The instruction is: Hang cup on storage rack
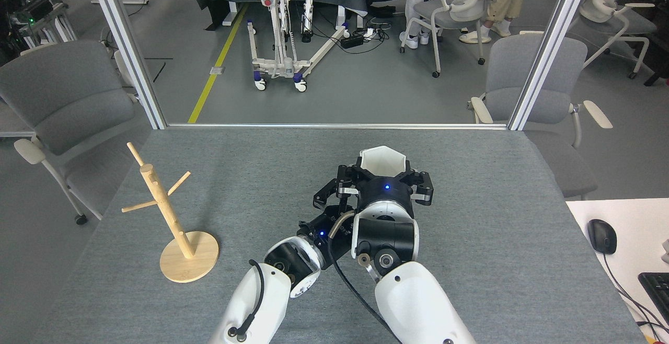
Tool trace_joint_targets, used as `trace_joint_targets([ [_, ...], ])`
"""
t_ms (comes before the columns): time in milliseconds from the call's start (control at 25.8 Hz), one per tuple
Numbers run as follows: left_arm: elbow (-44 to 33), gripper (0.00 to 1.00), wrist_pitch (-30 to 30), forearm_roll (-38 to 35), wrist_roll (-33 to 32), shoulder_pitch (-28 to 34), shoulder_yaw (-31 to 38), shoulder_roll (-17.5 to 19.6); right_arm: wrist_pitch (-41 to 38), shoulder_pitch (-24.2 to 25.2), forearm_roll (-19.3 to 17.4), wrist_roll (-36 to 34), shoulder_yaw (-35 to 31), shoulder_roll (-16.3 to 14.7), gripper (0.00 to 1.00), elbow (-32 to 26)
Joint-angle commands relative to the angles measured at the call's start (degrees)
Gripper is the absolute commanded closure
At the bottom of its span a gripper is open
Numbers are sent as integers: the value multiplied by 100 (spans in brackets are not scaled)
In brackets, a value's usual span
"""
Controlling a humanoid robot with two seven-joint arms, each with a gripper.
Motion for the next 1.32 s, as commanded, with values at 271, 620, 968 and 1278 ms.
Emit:
trace_joint_targets([
  [271, 303, 2, -1, 11, 6, -302, 0, -9, 360, 79, 274, -2, 465, 261, 100, 164],
  [620, 303, 20, 25, 11, 23, -293, 0, 27, 430, 185, 449, 15, 544, 376, 100, 199],
  [968, 321, 59, -1, -7, 14, -293, -9, 79, 386, 185, 449, 15, 526, 393, 100, 208],
  [1278, 330, 100, -63, -15, -30, -275, -18, 141, 369, 176, 449, 15, 518, 384, 100, 383],
])
